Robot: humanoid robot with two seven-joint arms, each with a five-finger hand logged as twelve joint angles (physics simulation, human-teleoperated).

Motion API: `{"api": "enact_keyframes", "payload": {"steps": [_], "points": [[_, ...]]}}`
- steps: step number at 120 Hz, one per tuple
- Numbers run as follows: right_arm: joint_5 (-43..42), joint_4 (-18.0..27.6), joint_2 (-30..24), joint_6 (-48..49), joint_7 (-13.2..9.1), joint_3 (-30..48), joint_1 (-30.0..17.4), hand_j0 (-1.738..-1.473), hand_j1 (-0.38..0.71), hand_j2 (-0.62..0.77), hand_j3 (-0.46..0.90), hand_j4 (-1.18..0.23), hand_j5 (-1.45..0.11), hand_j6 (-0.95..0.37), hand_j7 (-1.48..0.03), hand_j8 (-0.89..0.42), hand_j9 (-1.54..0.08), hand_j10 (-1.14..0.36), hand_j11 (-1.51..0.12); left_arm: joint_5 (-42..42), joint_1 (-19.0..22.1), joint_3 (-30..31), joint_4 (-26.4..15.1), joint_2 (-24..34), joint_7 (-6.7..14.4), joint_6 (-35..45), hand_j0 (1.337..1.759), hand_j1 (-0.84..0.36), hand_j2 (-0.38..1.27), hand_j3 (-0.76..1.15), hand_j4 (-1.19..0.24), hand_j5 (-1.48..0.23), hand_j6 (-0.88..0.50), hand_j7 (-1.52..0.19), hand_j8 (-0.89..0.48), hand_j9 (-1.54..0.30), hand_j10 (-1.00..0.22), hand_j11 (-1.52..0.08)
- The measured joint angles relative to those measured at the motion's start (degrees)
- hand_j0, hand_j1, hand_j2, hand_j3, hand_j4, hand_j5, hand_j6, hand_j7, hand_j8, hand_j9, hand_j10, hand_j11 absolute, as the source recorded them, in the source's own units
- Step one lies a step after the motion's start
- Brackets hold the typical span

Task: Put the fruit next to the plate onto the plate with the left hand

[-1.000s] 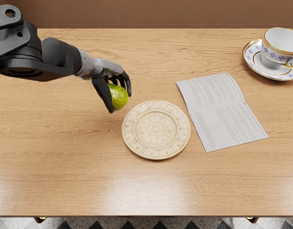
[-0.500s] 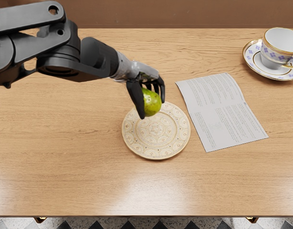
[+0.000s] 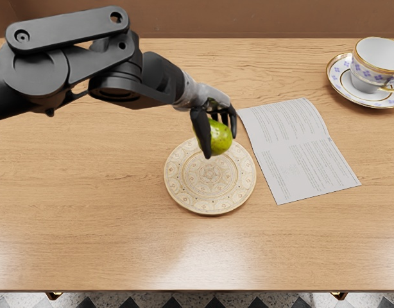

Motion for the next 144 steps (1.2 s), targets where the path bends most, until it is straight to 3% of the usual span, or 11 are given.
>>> {"api": "enact_keyframes", "payload": {"steps": [73, 78, 90, 103, 121, 144], "points": [[0.0, 0.0, 0.0, 0.0, 0.0, 0.0, 0.0, -1.658, -0.32, -0.01, 0.0, -0.03, -0.03, -0.03, -0.03, -0.03, -0.03, -0.03, -0.03, 0.2, 1.7, 2.7, 3.9, -3.2, 0.0, -0.4, 1.644, -0.38, 0.43, 0.0, -0.35, -1.08, -0.17, -1.07, -0.17, -1.08, -0.44, -1.09], [0.0, 0.0, 0.0, 0.0, 0.0, 0.0, 0.0, -1.658, -0.32, -0.01, 0.0, -0.03, -0.03, -0.03, -0.03, -0.03, -0.03, -0.03, -0.03, 0.4, 1.8, 2.7, 4.4, -4.5, 0.0, 1.5, 1.646, -0.33, 0.36, 0.0, -0.34, -0.96, -0.2, -0.95, -0.19, -0.96, -0.49, -0.97], [0.0, 0.0, 0.0, 0.0, 0.0, 0.0, 0.0, -1.658, -0.32, -0.01, 0.0, -0.03, -0.03, -0.03, -0.03, -0.03, -0.03, -0.03, -0.03, 0.1, 2.5, 2.7, 5.1, -5.5, 0.0, 7.2, 1.651, -0.07, 0.22, 0.0, -0.21, -0.59, -0.12, -0.59, -0.12, -0.59, -0.3, -0.6], [0.0, 0.0, 0.0, 0.0, 0.0, 0.0, 0.0, -1.658, -0.32, -0.01, 0.0, -0.03, -0.03, -0.03, -0.03, -0.03, -0.03, -0.03, -0.03, -0.1, 2.4, 2.7, 5.4, -5.5, 0.0, 9.6, 1.654, 0.1, 0.13, 0.0, -0.13, -0.35, -0.07, -0.34, -0.07, -0.35, -0.18, -0.35], [0.0, 0.0, 0.0, 0.0, 0.0, 0.0, 0.0, -1.658, -0.32, -0.01, 0.0, -0.03, -0.03, -0.03, -0.03, -0.03, -0.03, -0.03, -0.03, -0.3, 2.3, 2.6, 5.3, -5.3, 0.0, 10.6, 1.656, 0.23, 0.06, 0.0, -0.06, -0.17, -0.04, -0.17, -0.04, -0.17, -0.09, -0.17], [0.0, 0.0, 0.0, 0.0, 0.0, 0.0, 0.0, -1.658, -0.32, -0.01, 0.0, -0.03, -0.03, -0.03, -0.03, -0.03, -0.03, -0.03, -0.03, -1.8, 3.0, 1.9, 4.3, -3.6, 0.0, 10.8, 1.657, 0.3, 0.02, 0.0, -0.02, -0.07, -0.02, -0.06, -0.02, -0.07, -0.03, -0.07]]}}
